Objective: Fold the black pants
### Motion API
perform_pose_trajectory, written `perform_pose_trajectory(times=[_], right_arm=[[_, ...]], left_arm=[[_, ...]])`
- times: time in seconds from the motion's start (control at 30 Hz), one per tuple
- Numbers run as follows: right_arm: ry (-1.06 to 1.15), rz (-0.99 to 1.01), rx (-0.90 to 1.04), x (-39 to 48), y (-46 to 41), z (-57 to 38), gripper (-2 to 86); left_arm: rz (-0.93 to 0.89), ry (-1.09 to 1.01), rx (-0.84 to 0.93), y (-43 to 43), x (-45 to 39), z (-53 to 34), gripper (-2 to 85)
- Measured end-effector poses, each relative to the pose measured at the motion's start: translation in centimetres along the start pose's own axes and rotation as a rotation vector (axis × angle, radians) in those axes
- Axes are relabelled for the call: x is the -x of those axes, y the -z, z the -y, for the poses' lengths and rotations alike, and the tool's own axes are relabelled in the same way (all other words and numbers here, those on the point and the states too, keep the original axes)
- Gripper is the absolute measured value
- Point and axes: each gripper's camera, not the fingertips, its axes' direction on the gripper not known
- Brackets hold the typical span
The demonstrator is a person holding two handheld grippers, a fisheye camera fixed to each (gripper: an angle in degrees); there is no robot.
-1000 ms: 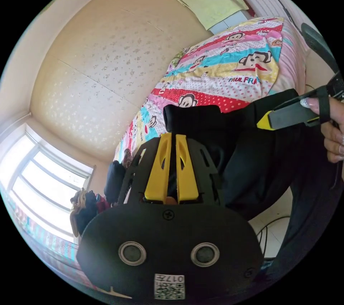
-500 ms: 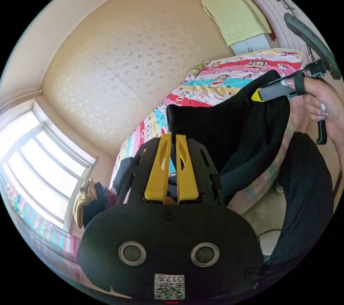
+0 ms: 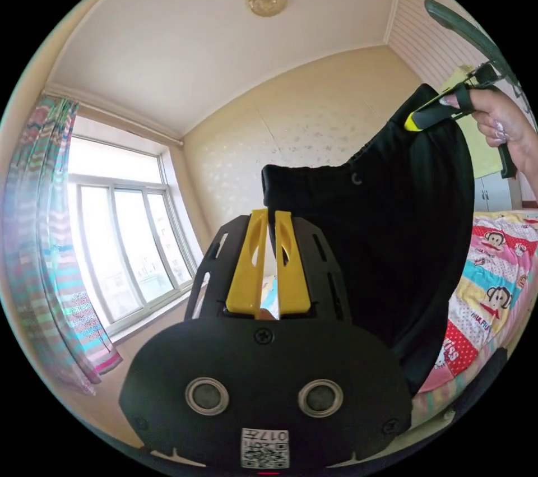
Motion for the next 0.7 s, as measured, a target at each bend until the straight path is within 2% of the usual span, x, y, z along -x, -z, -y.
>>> perform_pose_trajectory(times=[0.17, 0.3, 0.47, 0.7], right_arm=[[0.037, -0.008, -0.134, 1.7, 5.6, 8.0, 6.2], [0.086, -0.042, -0.174, 3.3, 8.9, 12.8, 6.2], [0.140, -0.116, -0.280, 5.2, 14.5, 16.6, 6.4], [0.213, -0.110, -0.384, 5.6, 22.9, 23.3, 6.3]], left_arm=[[0.100, 0.127, -0.136, 4.2, 8.1, 3.3, 0.7], [0.158, 0.163, -0.247, 7.5, 11.3, 5.9, 0.7], [0.315, 0.159, -0.424, 12.6, 13.9, 10.6, 0.7], [0.307, 0.220, -0.538, 15.8, 20.1, 16.9, 1.3]])
